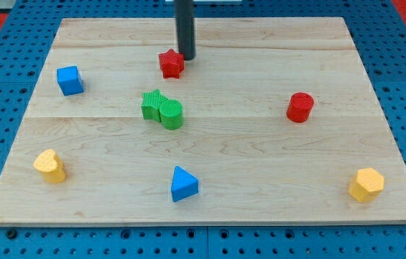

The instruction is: Slide the red star a bit left and down

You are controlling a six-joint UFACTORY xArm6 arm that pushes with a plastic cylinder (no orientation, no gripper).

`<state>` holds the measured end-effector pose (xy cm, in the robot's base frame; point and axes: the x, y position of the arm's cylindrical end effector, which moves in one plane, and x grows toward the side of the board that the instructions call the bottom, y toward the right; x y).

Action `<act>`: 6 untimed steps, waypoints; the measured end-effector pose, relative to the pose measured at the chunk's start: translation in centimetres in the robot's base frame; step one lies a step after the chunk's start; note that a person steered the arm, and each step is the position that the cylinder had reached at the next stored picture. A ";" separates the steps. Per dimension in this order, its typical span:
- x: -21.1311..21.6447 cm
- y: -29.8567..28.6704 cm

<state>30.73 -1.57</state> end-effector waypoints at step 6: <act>-0.2 -14.4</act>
